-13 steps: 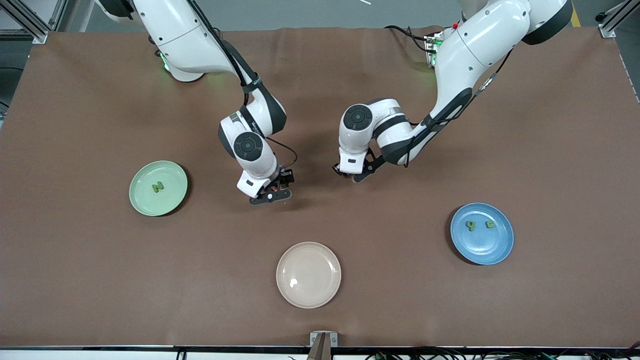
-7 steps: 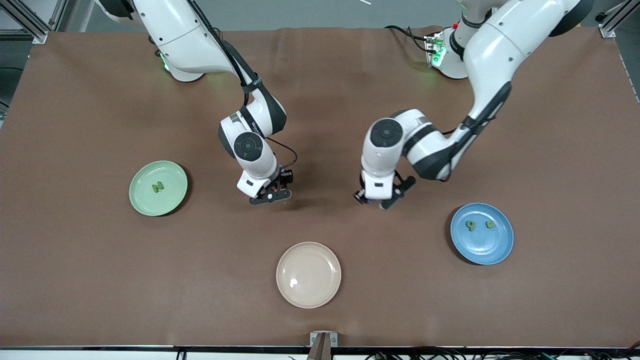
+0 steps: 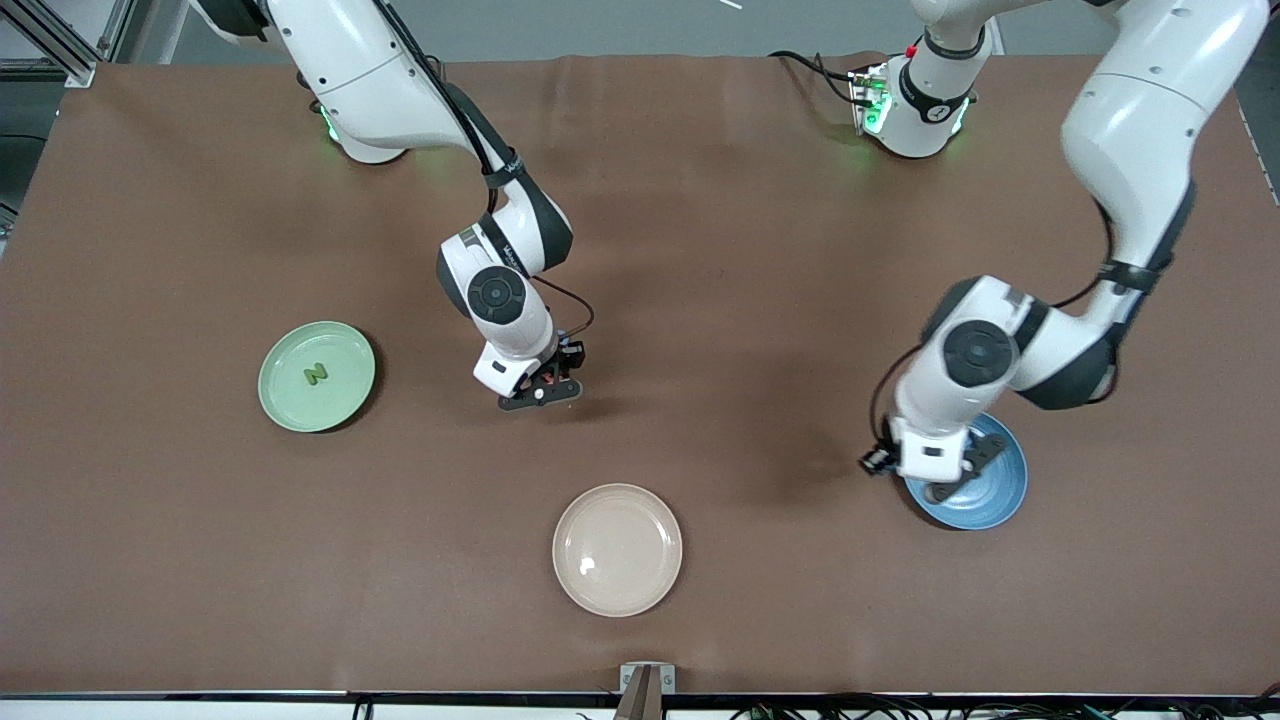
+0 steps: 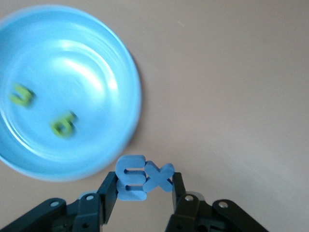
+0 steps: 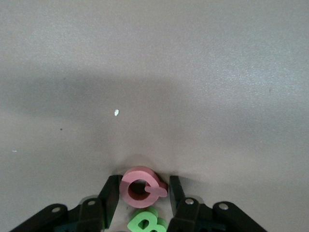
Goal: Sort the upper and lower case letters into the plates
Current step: 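Place the blue e and x on the blue plate with the left gripper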
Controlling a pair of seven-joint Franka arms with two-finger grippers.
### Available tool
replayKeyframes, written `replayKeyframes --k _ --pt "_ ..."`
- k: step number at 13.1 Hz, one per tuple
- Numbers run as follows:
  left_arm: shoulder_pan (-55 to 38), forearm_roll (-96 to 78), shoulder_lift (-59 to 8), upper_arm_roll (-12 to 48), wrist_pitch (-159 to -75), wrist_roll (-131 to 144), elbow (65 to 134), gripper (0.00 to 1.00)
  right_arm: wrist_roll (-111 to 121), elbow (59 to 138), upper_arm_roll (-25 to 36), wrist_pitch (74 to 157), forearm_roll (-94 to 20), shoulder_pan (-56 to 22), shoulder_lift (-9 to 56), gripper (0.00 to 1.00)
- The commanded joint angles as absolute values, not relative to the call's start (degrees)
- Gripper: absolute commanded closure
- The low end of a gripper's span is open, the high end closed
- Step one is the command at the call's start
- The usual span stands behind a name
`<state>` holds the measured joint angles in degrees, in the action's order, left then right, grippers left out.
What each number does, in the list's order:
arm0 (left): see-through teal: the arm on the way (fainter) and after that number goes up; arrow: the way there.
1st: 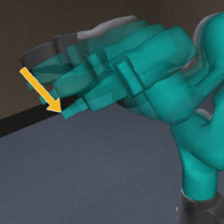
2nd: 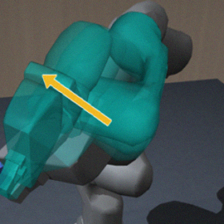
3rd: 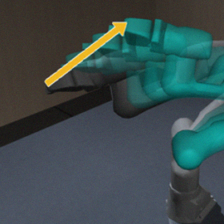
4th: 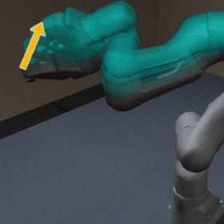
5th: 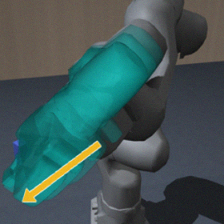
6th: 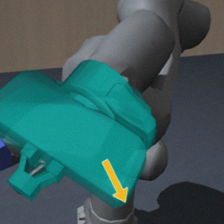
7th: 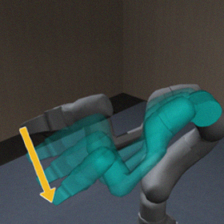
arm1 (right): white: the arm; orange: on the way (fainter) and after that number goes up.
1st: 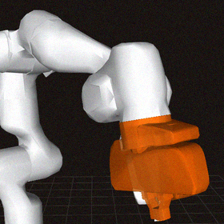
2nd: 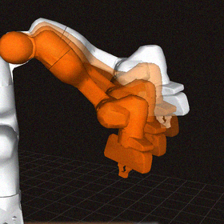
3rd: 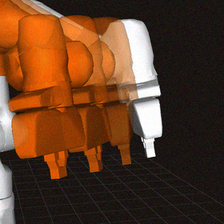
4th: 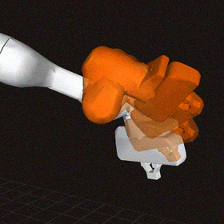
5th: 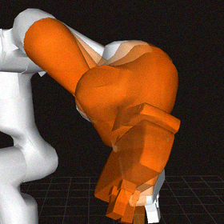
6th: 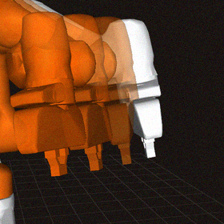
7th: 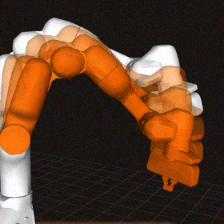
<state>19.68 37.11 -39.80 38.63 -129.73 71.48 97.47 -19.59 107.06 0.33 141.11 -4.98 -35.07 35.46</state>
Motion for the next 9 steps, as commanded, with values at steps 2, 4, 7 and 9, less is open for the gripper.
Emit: replayKeyframes --k 2,4,7,9 --pt "24.4 38.3 -40.1 38.6 -127.4 65.3 98.1 0.97 -19.3 106.3 -0.4 141.6 -4.9 -34.5 36.7 0.81" --pt "27.5 38.5 -40.4 38.3 -127.3 62.2 99.4 0.68 -19.1 105.3 -0.4 140.9 -4.9 -34.5 36.3 0.81" --pt "29.1 38.0 -39.2 38.8 -126.9 62.0 99.8 0.00 -14.5 105.1 -0.3 134.9 -4.9 -31.8 32.0 0.81" --pt "29.1 37.5 -37.3 42.4 -122.9 62.6 98.4 0.00 -6.7 105.2 -0.3 126.0 -5.0 -27.5 27.0 0.81"
